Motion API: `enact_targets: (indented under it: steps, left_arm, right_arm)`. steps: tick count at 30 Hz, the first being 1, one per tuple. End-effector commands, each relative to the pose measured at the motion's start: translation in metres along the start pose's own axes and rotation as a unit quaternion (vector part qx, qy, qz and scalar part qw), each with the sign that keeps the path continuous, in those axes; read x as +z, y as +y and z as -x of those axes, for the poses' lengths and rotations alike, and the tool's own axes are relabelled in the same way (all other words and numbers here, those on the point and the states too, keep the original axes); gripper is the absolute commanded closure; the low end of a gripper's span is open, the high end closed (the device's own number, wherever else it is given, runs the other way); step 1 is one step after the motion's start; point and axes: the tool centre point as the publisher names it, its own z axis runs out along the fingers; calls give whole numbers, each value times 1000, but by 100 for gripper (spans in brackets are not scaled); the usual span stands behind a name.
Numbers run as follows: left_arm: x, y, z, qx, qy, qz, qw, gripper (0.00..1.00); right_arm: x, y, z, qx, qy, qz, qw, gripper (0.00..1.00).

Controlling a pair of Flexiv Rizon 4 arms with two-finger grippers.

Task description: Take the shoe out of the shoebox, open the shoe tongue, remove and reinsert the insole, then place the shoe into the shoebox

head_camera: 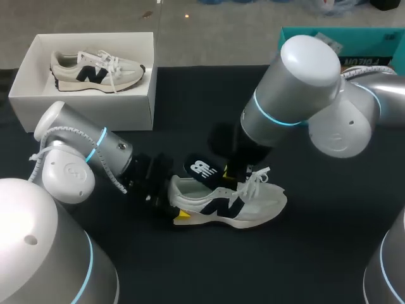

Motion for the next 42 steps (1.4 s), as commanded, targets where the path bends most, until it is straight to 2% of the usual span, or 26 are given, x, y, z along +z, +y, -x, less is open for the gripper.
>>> enact_targets:
  steps: [1,7,12,14,17,19,22,25,29,33,39,41,42]
  left_arm:
    - [6,6,3,0,1,1,1000,100]
    - [6,6,3,0,1,1,1000,100]
    - [6,6,3,0,1,1,1000,100]
    - [6,6,3,0,1,1,1000,100]
    - [6,6,3,0,1,1,1000,100]
    - [6,6,3,0,1,1,1000,100]
    - [6,6,3,0,1,1,1000,100]
    - [6,6,3,0,1,1,1000,100]
    - [6,6,3,0,1,1,1000,100]
    - [6,6,3,0,1,1,1000,100]
    - [6,6,3,0,1,1,1000,100]
    - [6,6,3,0,1,1,1000,100]
    - [6,6,3,0,1,1,1000,100]
  right_arm:
    - [19,22,5,-7,10,-1,1000,100]
    - [22,32,9,-9,14,11,1000,100]
    - [23,29,10,-2,17,19,1000,100]
    - [23,27,10,2,18,27,999,67]
    - [22,25,10,7,25,40,999,53]
    - [22,21,11,12,29,47,998,36]
    - [21,15,12,21,36,61,997,30]
    - [20,10,12,29,56,93,994,25]
    - [24,6,14,31,103,151,983,23]
    - [25,10,19,19,134,149,979,22]
    - [18,21,22,13,136,146,980,40]
    - [14,24,21,12,132,149,980,44]
    - [12,25,21,10,129,149,980,41]
